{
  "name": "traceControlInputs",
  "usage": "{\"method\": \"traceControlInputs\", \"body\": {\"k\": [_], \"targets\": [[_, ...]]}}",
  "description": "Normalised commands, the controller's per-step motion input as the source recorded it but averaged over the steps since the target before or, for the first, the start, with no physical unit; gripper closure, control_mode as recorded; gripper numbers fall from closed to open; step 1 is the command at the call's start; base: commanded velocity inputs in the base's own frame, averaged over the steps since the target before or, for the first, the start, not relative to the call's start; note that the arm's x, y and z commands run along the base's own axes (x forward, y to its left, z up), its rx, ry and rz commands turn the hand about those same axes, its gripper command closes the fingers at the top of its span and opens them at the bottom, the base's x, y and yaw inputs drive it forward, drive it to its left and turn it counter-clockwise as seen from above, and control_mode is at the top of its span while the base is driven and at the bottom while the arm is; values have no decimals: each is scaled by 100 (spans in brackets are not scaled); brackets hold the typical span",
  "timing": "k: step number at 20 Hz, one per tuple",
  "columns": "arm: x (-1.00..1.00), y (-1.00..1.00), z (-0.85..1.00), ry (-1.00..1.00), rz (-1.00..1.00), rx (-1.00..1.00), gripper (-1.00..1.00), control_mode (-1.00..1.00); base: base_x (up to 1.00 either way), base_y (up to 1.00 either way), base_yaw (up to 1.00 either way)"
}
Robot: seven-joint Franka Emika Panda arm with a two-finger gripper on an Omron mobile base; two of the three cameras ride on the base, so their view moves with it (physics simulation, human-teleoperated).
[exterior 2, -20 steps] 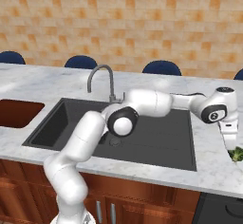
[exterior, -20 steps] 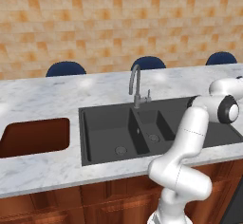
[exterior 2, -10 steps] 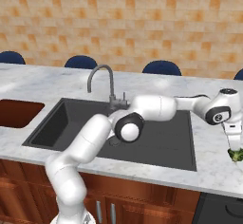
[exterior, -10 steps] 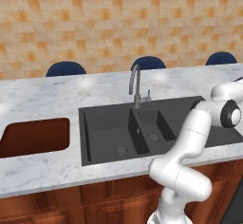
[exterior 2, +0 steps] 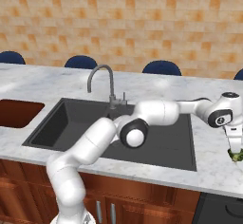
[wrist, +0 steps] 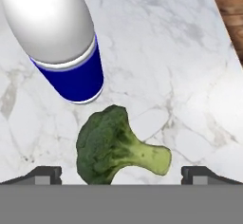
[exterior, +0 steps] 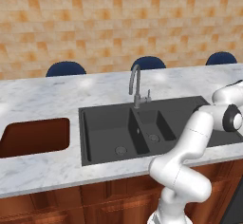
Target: Pick up all produce items and place them in the sink. Turn on the sink faucet to wash them. Then turn the sink off and put them in the tray.
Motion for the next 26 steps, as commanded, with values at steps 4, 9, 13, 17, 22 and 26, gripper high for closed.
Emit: {"method": "traceControlInputs", "body": {"k": [4, 9, 13, 17, 22, 26], "targets": [[3, -5, -14, 0, 0, 0, -100, -100, 0, 0, 0], [0, -6, -18, 0, 0, 0, -100, -100, 0, 0, 0], [1, -7, -16, 0, 0, 0, -100, -100, 0, 0, 0], [4, -5, -15, 0, 0, 0, -100, -100, 0, 0, 0], [7, -2, -22, 0, 0, 0, -100, -100, 0, 0, 0], [4, -2, -24, 0, 0, 0, -100, -100, 0, 0, 0]]}}
